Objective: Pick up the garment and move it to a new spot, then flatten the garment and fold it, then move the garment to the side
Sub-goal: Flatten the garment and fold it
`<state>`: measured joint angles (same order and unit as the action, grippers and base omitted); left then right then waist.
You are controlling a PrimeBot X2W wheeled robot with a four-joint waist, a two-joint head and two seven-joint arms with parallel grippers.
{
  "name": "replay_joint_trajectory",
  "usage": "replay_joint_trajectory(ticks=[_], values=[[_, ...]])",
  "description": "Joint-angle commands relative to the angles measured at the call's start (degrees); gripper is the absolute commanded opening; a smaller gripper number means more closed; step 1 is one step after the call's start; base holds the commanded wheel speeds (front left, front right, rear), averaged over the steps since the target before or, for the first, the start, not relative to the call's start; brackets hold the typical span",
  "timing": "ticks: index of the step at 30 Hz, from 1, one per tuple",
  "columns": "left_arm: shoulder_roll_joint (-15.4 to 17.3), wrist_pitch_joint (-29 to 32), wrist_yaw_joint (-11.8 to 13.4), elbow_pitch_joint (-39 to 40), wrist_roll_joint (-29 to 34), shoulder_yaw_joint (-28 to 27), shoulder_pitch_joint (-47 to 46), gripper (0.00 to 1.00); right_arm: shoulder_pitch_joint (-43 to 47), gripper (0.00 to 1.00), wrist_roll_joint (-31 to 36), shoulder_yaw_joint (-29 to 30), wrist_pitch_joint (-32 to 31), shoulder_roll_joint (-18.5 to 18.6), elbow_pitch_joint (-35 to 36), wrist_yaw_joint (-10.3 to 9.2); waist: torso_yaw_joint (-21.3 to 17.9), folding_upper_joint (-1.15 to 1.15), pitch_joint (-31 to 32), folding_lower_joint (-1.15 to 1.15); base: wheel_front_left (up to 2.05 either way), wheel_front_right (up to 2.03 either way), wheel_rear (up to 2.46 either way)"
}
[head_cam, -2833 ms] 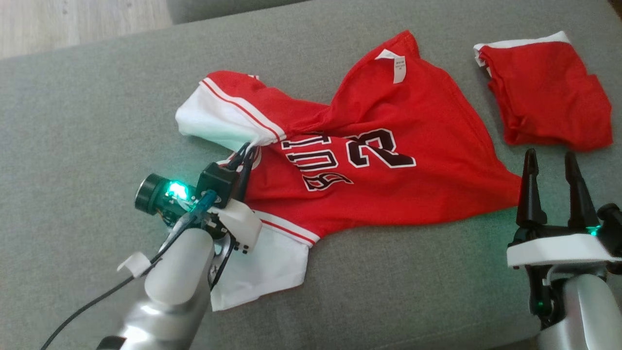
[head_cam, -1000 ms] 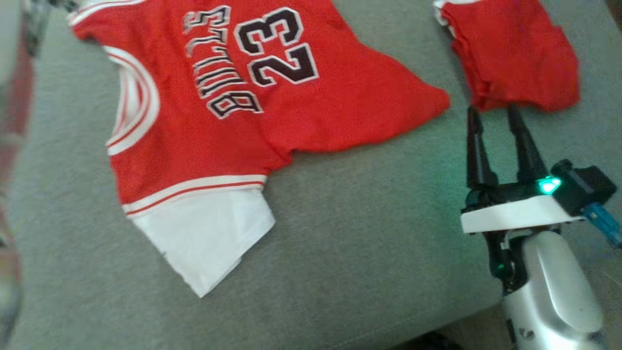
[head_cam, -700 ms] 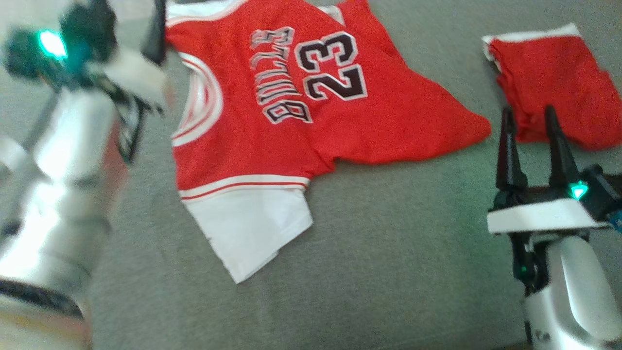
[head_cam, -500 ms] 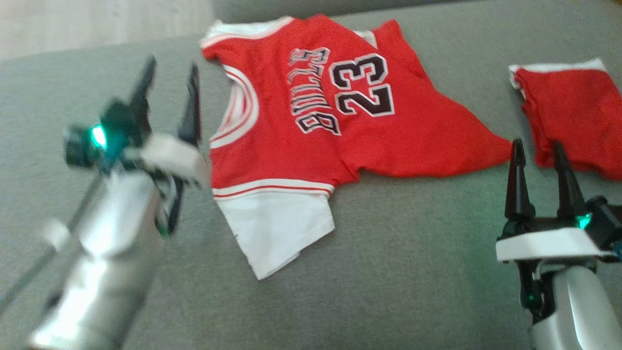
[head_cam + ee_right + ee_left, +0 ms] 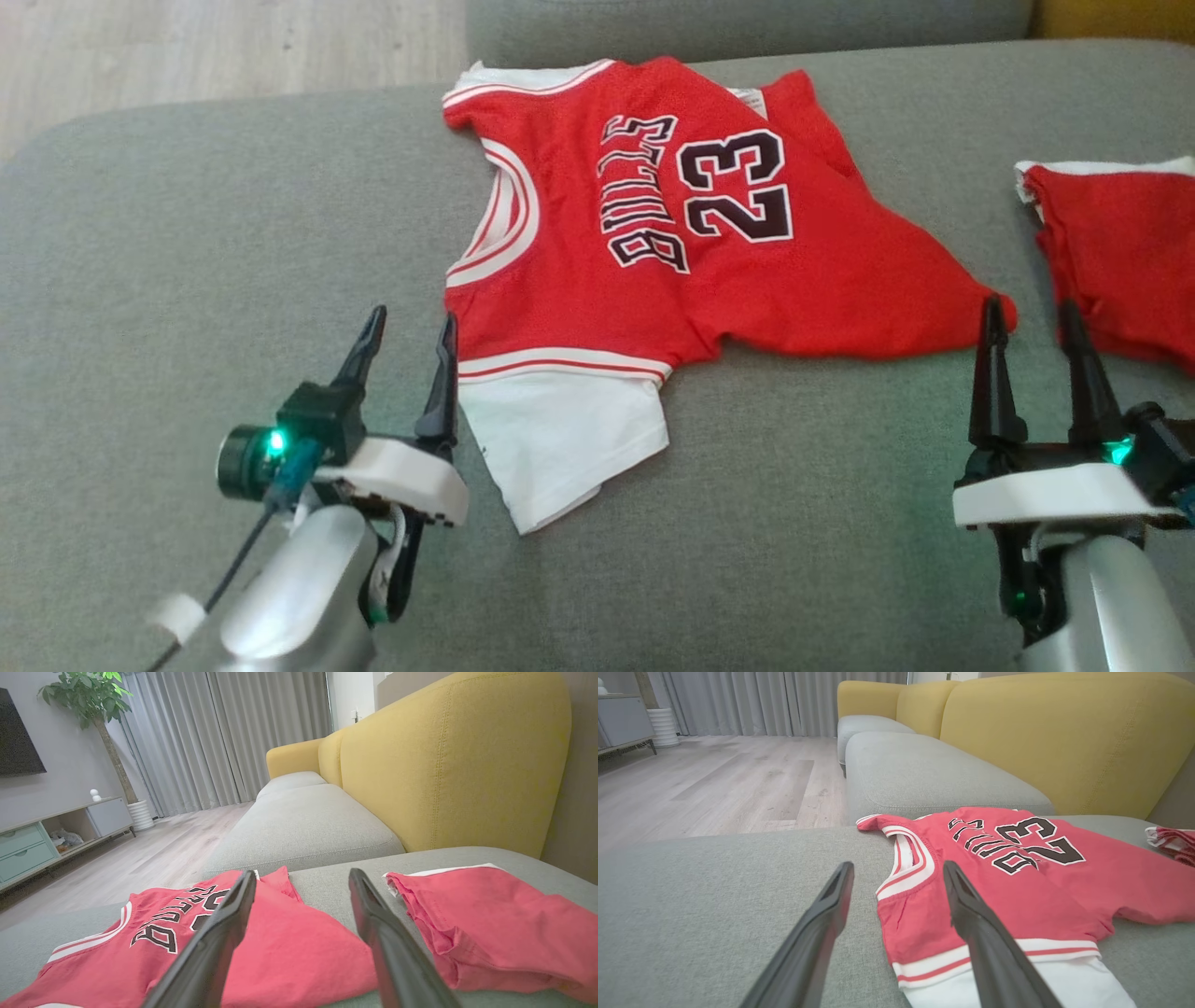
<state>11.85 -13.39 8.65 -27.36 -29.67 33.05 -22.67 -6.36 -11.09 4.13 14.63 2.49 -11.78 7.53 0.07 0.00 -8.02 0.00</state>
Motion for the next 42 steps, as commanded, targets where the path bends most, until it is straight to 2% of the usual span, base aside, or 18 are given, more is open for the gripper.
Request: replay_joint_trajectory(ticks=[1,8,13,17,20,23,29,30,31,36,42], values=[[1.93,1.12,0.43,1.61,0.52,-1.94,-3.58,1.0,-1.7,1.0,-0.18,-1.69,0.2,0.39,2.16,-0.04,-0.95,0.0,-0.76,0.0,0.0,0.0,0.0],[2.82,6.65,-0.08,-0.8,-0.63,-1.46,-5.33,1.0,-2.06,1.0,-0.75,-2.52,0.19,0.39,2.2,-0.04,-3.37,0.0,-2.9,0.0,0.0,0.0,0.0],[4.18,10.07,-0.24,-5.15,-0.54,-1.51,-8.97,1.0,-3.11,1.0,-1.02,-3.64,0.24,0.39,2.2,-0.04,-5.41,0.0,-5.06,0.0,0.0,0.0,0.0],[4.94,12.41,-1.4,-9.0,-0.89,-1.49,-12.09,1.0,-3.71,1.0,-1.58,-4.06,0.28,0.39,2.19,-0.04,-7.09,0.0,-6.8,0.0,0.0,0.0,0.0],[5.15,13.85,-2.98,-11.36,-1.18,-1.04,-14.01,1.0,-3.95,1.0,-1.85,-4.15,0.31,0.39,2.14,-0.04,-8.13,0.0,-7.98,0.0,0.0,0.0,0.0],[5.23,14.9,-3.55,-13.05,-1.46,-0.91,-14.97,1.0,-4.18,1.0,-2.04,-4.23,0.33,0.39,2.11,-0.04,-8.72,0.0,-8.65,0.0,0.0,0.0,0.0],[5.59,16.34,-3.61,-17.89,-1.63,-0.75,-16.89,1.0,-4.69,1.0,-2.54,-4.48,0.35,0.39,2.59,-0.04,-9.9,0.0,-9.72,0.0,0.0,0.0,0.0],[5.64,16.4,-3.76,-18.56,-1.61,-0.65,-17.13,0.52,-4.72,1.0,-2.58,-4.53,0.36,0.39,2.62,-0.04,-10.03,0.0,-9.76,0.0,0.0,0.0,0.0],[5.68,16.32,-3.87,-19.13,-1.61,-0.6,-17.36,0.0,-4.74,1.0,-2.62,-4.55,0.36,0.39,2.63,-0.04,-10.13,0.0,-9.75,0.0,0.0,0.0,0.0],[5.89,15.89,-4.53,-20.84,-1.44,-0.12,-18.4,0.0,-4.68,1.0,-2.56,-4.34,0.36,0.39,2.31,-0.04,-10.15,0.0,-9.28,0.0,0.0,0.0,0.0],[7.95,14.11,-3.42,-22.39,-0.65,-0.41,-19.94,0.0,-4.7,1.0,-2.24,-4.33,0.36,0.39,1.72,-0.04,-9.93,0.0,-8.28,0.0,0.0,0.0,0.0]])
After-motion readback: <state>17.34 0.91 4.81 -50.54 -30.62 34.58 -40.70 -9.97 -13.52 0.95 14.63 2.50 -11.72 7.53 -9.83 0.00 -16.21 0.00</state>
